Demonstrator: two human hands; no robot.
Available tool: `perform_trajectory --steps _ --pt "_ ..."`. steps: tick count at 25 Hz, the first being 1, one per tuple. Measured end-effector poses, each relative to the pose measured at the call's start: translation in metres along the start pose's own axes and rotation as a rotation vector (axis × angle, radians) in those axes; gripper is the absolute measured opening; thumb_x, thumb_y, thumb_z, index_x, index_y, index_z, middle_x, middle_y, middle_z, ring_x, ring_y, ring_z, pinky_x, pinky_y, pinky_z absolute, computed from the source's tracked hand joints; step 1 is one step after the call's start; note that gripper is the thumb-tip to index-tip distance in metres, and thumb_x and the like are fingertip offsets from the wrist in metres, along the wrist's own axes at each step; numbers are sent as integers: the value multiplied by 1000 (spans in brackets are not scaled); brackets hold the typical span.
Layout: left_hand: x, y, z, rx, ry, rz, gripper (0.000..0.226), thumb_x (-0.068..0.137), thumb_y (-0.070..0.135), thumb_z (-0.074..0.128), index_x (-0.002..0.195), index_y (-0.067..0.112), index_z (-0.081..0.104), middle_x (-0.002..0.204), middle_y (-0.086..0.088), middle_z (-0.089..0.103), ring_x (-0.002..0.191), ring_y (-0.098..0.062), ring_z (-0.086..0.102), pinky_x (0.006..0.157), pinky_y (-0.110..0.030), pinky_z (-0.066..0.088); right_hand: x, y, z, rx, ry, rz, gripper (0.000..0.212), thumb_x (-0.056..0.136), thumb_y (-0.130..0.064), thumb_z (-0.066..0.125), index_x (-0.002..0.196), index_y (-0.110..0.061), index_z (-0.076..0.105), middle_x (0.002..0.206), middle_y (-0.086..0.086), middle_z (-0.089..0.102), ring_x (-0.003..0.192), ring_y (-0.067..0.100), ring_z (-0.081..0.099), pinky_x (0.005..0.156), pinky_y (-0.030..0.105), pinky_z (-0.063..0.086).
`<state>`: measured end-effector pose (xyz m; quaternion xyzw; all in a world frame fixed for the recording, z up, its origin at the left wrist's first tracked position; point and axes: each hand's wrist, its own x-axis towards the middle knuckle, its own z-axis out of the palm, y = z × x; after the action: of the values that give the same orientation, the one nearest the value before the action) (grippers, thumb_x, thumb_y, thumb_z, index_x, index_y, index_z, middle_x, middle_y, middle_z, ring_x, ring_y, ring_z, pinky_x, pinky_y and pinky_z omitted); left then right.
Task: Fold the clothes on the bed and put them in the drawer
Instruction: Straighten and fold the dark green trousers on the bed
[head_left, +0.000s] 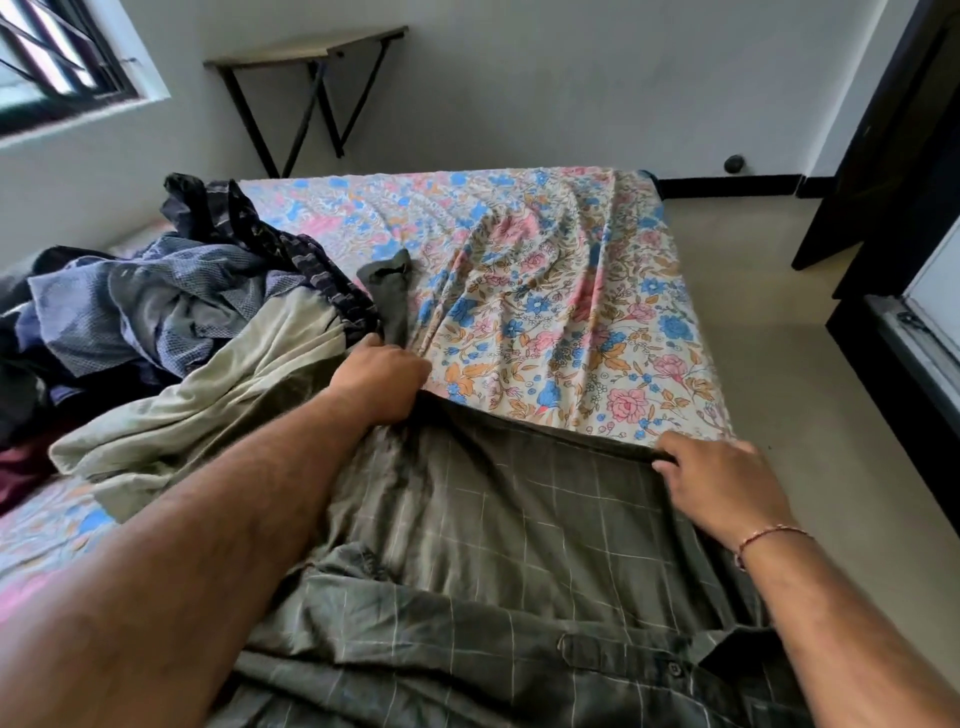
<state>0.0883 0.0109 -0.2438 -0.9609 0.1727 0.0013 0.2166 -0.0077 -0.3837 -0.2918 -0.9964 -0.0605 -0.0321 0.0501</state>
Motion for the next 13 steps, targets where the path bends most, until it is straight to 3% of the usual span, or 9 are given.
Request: perform_trajectory --steps 3,6,10,11,13 --pt "-28 -20 -34 -179 20 111 24 77 36 69 98 31 59 79 8 65 82 -27 66 71 -32 46 -9 24 -15 125 -24 -23 8 97 -35 65 105 -36 67 101 -3 75 94 26 70 86 37 50" --pt "-73 -45 -74 -251 5 171 24 73 37 70 85 38 49 65 12 51 67 -24 58 62 -32 47 -32 40 -36 204 -136 -66 33 83 -11 73 90 -40 58 96 -11 63 83 21 63 73 35 47" --pt "-151 -67 -90 -283 23 244 26 74 50 65 94 44 49 77 14 61 68 -13 58 63 -31 50 -80 41 -65 167 61 -22 44 73 4 72 100 -31 72 92 -8 56 81 26 61 65 37 47" --pt "-175 -69 -84 -354 -36 257 32 74 59 65 101 48 51 84 19 63 71 -5 59 67 -28 51 -97 37 -71 182 59 -37 47 72 6 72 99 -33 73 93 -9 57 83 24 61 65 36 46" --pt "-232 -54 -61 -514 -271 265 58 74 80 66 123 55 49 109 25 62 85 12 58 78 -16 49 -132 33 -74 166 -109 -86 55 75 2 68 95 -48 68 98 -20 54 89 13 59 72 37 48"
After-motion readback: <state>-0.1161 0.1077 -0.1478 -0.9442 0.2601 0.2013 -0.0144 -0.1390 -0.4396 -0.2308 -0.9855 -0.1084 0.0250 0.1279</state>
